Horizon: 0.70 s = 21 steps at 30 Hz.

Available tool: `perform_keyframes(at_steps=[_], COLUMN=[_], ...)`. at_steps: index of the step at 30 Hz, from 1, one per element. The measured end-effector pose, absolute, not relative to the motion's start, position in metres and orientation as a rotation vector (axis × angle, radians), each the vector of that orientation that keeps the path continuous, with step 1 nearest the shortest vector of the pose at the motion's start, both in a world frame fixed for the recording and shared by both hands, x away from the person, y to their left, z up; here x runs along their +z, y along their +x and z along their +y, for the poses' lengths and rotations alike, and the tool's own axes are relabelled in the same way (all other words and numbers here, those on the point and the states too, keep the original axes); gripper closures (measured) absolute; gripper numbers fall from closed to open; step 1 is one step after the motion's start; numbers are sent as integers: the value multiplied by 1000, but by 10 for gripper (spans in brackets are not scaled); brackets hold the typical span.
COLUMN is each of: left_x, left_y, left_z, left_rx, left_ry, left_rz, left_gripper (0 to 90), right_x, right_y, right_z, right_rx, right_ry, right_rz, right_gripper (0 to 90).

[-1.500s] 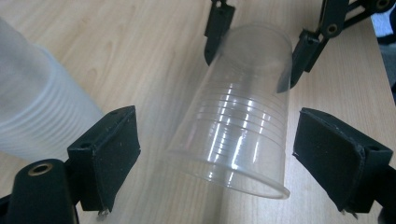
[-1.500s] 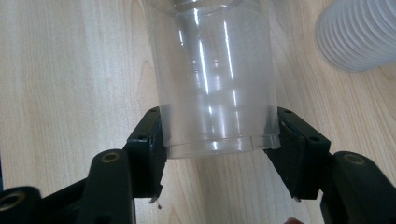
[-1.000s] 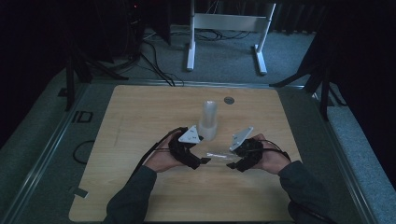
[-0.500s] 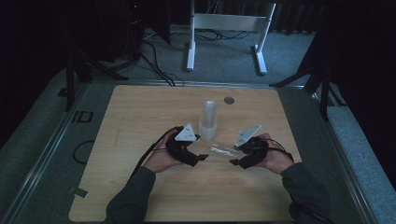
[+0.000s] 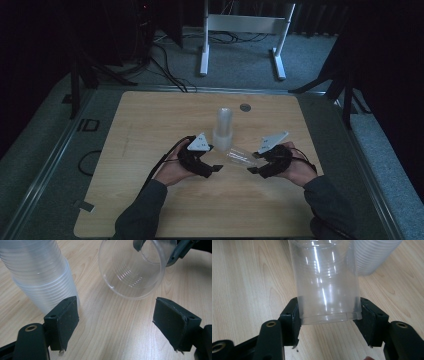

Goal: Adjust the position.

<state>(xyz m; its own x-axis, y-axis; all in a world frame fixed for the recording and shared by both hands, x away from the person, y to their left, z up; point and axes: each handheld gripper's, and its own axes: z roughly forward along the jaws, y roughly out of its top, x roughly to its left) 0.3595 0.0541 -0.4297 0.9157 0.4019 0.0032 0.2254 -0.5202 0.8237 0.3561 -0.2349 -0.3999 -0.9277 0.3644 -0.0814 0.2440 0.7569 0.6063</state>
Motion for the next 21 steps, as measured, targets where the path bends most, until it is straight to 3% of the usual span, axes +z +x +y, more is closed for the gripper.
perform_keyframes(at_steps=[21], left_x=[-430], left_y=[361], left_z=[54], left_rx=[179], left_ry=[2098], left_rz=[438], left_gripper=[222], right_x=[-402], right_y=[357], right_z=[-241], right_rx=[1165], right_ry=[523], right_rz=[2675], right_gripper=[415])
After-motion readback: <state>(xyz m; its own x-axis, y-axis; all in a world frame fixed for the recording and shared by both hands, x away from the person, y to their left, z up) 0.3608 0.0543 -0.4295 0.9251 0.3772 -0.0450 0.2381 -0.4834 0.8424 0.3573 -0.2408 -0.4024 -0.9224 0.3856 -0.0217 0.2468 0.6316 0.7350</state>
